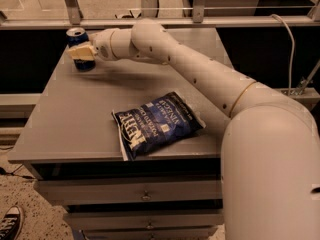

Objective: Pick pepsi can

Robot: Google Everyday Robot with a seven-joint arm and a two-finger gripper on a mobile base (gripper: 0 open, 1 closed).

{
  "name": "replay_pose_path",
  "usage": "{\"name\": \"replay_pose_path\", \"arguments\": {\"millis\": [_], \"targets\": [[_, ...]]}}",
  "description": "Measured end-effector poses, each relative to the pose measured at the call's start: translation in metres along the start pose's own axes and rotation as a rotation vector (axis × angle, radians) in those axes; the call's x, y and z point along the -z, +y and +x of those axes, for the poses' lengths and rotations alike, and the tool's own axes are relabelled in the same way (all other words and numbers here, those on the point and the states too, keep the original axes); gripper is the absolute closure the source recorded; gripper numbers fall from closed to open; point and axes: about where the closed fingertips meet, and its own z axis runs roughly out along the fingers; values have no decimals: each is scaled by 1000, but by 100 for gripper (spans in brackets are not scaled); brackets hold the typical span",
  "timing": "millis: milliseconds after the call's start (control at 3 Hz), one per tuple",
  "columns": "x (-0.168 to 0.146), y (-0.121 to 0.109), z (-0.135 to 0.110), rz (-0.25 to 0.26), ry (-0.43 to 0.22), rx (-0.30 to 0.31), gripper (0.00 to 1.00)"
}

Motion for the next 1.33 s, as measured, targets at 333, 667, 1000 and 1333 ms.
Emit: {"name": "replay_pose_path", "arguments": {"millis": [333, 667, 1000, 1333], "targets": [[3, 5, -6, -12, -33, -19, 64], [14, 7, -7, -16, -54, -32, 87], [47, -6, -31, -16, -124, -10, 100], [76, -20, -61, -24, -175, 41, 100]]}}
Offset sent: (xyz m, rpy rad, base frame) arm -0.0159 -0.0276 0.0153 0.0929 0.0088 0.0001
